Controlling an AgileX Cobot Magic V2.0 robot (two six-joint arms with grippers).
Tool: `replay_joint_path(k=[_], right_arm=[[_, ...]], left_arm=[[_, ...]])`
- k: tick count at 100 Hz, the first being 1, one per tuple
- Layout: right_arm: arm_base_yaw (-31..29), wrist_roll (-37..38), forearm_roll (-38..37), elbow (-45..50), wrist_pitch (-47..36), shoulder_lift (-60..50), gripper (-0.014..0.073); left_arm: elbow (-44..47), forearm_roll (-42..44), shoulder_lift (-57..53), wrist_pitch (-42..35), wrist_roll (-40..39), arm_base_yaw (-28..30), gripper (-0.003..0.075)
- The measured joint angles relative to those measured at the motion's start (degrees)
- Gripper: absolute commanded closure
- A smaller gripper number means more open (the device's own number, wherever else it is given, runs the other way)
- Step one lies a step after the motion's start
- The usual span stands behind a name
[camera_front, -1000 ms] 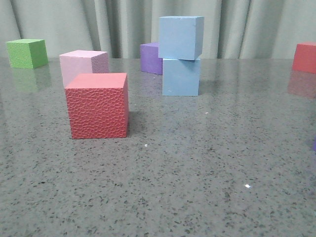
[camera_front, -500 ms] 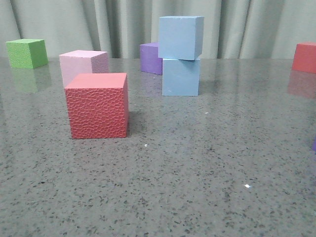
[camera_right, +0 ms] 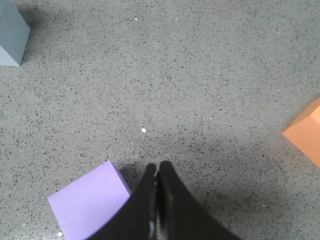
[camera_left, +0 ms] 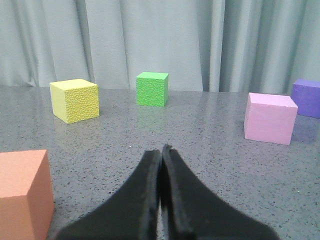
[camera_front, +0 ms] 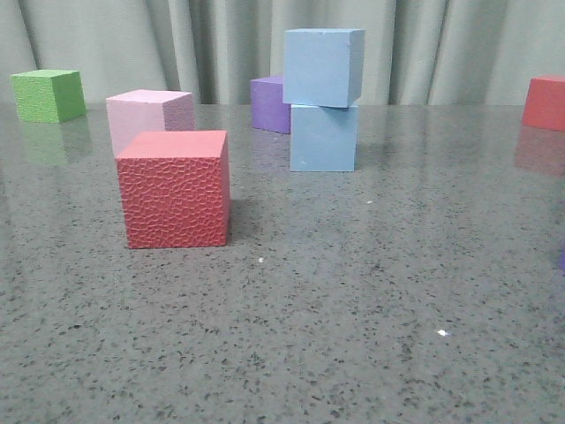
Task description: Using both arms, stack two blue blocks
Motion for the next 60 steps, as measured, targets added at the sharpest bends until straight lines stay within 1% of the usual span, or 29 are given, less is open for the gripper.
replay_joint_path(k=[44, 60], right_arm=[[0.0, 0.0, 0.0, 0.0, 0.0, -0.8, 0.0715], [0.0, 0.0, 0.0, 2.1, -3.2, -4.9, 0.0715]], left_arm=[[0.0, 0.0, 0.0, 0.0, 0.0, 0.0, 0.0739], [0.0, 0.0, 0.0, 0.0, 0.0, 0.0, 0.0739]])
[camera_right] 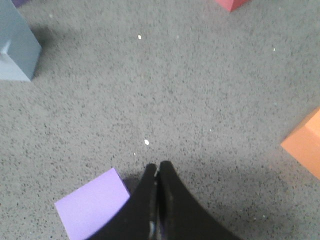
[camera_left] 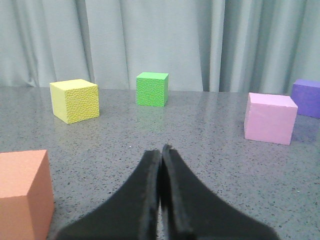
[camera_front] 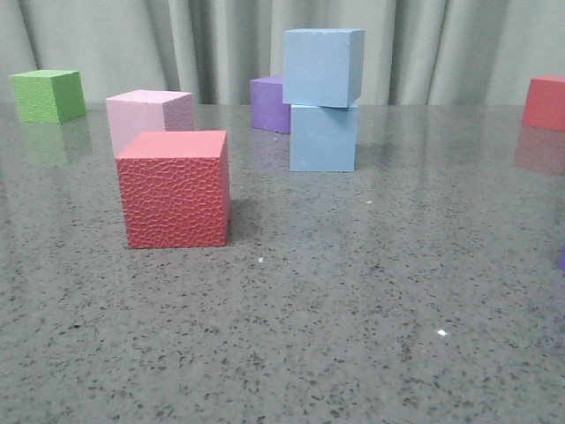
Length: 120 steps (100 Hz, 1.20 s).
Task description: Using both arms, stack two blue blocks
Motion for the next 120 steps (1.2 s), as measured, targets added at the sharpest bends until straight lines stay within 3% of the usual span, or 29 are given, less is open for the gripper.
replay_joint_path(k=[50, 75, 86, 120], right_arm=[[-2.8, -3.7, 0.9, 19.5, -16.0, -24.7, 0.0715], [-4.7, -16.4, 9.0, 31.5, -23.4, -37.1, 0.0715], [-4.7, -18.6, 11.0, 35.9, -26.2, -42.0, 0.0715], [-5.2, -19.5, 12.4, 42.3, -32.2, -43.7, 0.0715]], left_arm=[[0.0, 0.0, 0.0, -0.1, 0.0, 0.0, 0.0739], [0.0, 0.0, 0.0, -0.1, 0.0, 0.0, 0.0739], [0.0, 0.0, 0.0, -0.1, 0.0, 0.0, 0.0739], [0.0, 0.0, 0.0, -0.2, 0.0, 0.0, 0.0739]])
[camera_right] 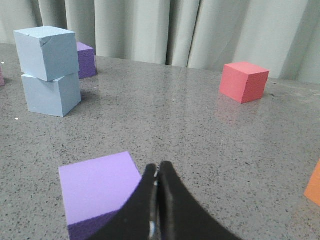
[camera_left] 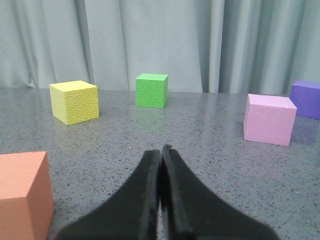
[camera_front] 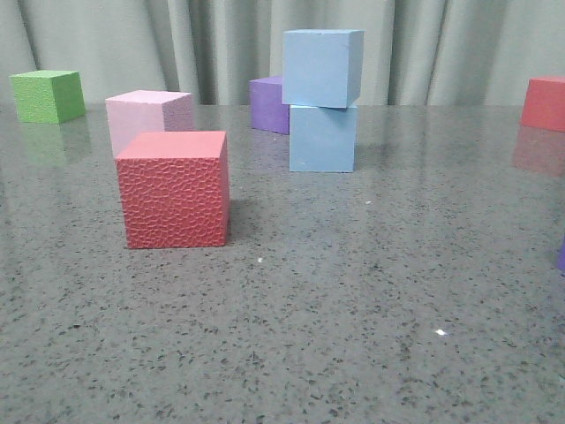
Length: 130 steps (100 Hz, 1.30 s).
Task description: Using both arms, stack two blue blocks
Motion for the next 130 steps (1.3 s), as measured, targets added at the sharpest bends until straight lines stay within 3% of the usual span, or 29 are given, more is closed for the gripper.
replay_joint_path(k=[64, 130], right_arm=[[0.0, -0.1, 1.7, 12.4, -17.7, 0.0, 0.0715], [0.0, -0.1, 1.8, 12.5, -19.1, 0.0, 0.0715]], left_arm=[[0.0, 0.0, 0.0, 0.0, 0.1, 0.0, 0.0739], [0.0, 0.0, 0.0, 0.0, 0.1, 0.0, 0.0739]])
